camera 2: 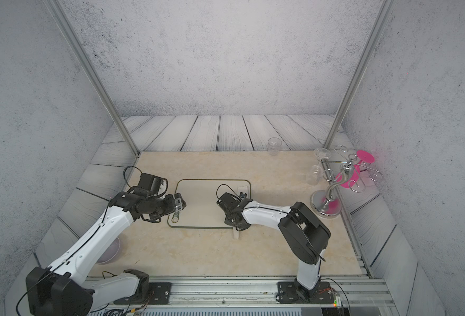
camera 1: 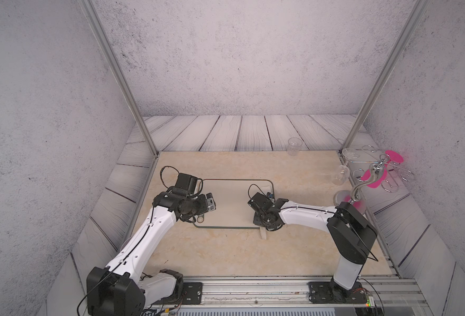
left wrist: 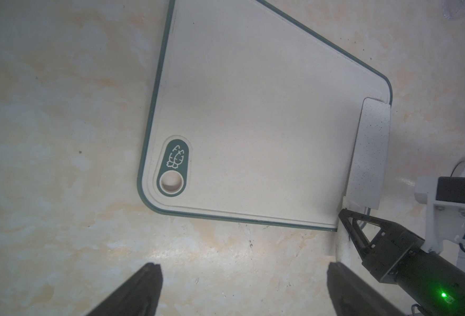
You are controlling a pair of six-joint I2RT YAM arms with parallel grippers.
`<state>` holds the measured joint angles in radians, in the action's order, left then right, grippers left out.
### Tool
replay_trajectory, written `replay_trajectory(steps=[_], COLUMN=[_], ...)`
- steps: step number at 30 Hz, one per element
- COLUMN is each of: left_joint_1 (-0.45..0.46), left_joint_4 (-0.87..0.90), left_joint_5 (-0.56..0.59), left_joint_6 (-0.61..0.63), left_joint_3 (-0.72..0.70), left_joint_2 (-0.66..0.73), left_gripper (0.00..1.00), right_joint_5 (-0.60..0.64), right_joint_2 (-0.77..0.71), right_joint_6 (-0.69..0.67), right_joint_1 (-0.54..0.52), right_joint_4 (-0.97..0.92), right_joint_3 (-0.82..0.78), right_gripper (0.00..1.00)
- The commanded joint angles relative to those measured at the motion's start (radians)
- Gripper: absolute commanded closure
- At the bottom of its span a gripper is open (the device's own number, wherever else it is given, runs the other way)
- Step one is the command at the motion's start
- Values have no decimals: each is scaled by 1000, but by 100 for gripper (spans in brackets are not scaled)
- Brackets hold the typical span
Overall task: Align the knife with the edge of the cutting board
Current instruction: Place the knife at the edge of the cutting board.
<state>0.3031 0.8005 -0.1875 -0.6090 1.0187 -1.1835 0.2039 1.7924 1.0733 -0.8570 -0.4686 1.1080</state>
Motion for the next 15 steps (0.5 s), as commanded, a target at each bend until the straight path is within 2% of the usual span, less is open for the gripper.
replay_trajectory(steps=[1, 10, 15], left_joint_1=[-4, -4, -4], left_joint_4=[-3, -4, -4], left_joint_5=[5, -1, -2], left_joint_6=[11, 9, 10], left_joint_3=[21, 23, 23], left_joint_2=[-8, -12, -12], left_gripper=[0, 0, 0], right_joint_5=[18, 2, 9], right_joint_2=[-14, -2, -4], right_joint_6=[-9, -22, -19], right_joint_1=[14, 19, 19], right_joint_4=[-18, -13, -26], right_joint_3=[-39, -31, -28], right_gripper=[84, 79, 57])
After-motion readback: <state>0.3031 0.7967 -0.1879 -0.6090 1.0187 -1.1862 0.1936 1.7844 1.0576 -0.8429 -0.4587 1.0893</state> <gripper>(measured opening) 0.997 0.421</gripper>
